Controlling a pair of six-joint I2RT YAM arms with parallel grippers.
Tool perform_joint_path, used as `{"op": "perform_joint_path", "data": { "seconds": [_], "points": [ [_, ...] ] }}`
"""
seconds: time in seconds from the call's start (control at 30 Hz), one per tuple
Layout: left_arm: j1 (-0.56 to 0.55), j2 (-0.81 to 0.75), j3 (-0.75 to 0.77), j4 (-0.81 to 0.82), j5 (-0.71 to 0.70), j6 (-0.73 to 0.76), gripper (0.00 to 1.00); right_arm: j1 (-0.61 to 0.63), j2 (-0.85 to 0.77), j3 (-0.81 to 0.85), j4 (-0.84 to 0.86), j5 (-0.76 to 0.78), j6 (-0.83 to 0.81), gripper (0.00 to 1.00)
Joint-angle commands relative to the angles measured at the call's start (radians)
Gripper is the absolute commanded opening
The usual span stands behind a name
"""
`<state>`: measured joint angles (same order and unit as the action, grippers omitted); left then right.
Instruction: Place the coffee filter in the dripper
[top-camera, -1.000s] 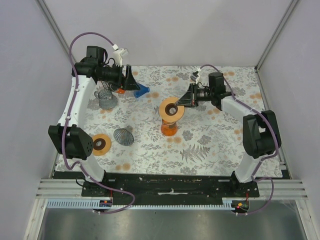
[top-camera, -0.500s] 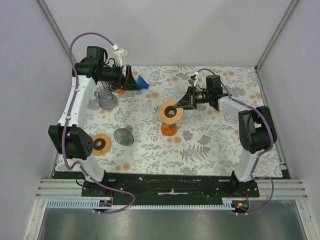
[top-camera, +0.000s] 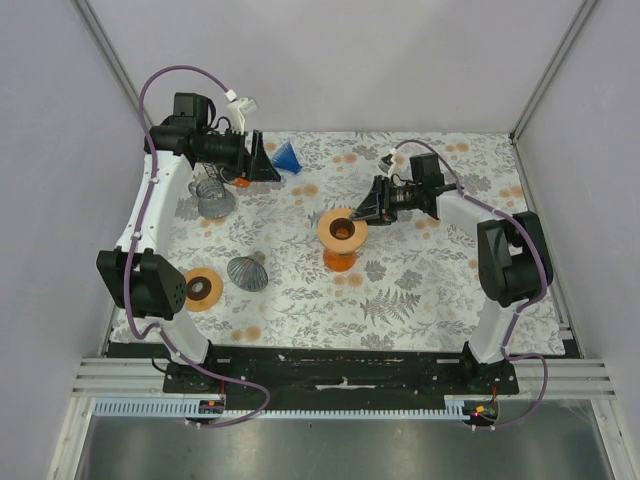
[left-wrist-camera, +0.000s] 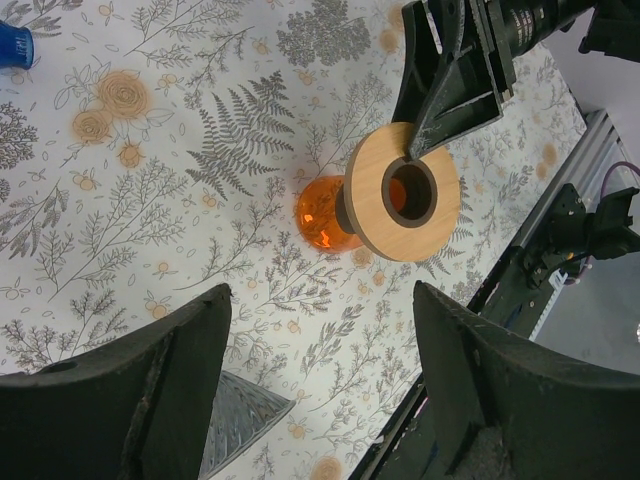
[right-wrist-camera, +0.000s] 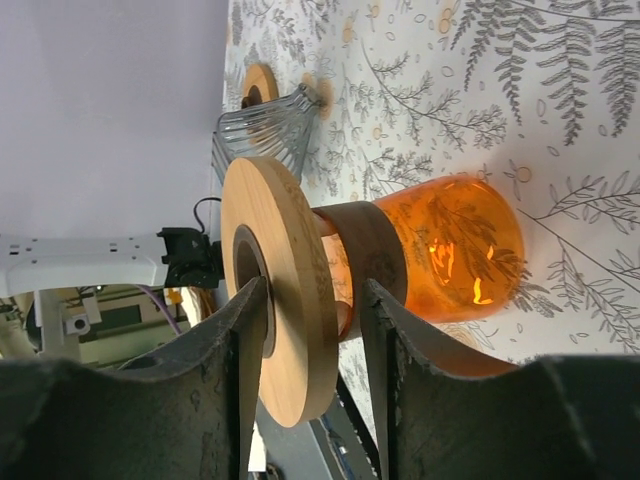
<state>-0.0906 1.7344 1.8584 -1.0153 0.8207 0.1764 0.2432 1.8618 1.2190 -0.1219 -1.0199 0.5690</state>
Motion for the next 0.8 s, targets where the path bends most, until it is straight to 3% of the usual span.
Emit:
{"op": "perform_joint_path", "data": {
  "seconds": [0.0,0.37,0.5,0.67,0.77],
  "points": [
    [0.0,-0.047,-0.002,0.024,0.018,-0.014,0.79,0.014,-0.042,0.065,-0.079,0.061,-0.087,0.5],
    [-0.001,-0.036,-0.004,0.024,-0.011,0.001,0.79,0.056,-0.062,0.122,-0.166,0.09,-0.161,0.55],
    [-0.026,-0.009,0.007,0.041,-0.142,0.031,0.79,0.054,-0.082,0.177,-0.271,0.164,-0.248,0.66],
    [-0.09,0.103,0.073,0.116,-0.401,0.08,0.79,0.05,-0.095,0.264,-0.366,0.222,-0.325,0.98],
    [-0.126,0.201,0.123,0.196,-0.564,0.101,0.8,0.044,-0.11,0.303,-0.397,0.234,-0.356,0.98]
  ]
}}
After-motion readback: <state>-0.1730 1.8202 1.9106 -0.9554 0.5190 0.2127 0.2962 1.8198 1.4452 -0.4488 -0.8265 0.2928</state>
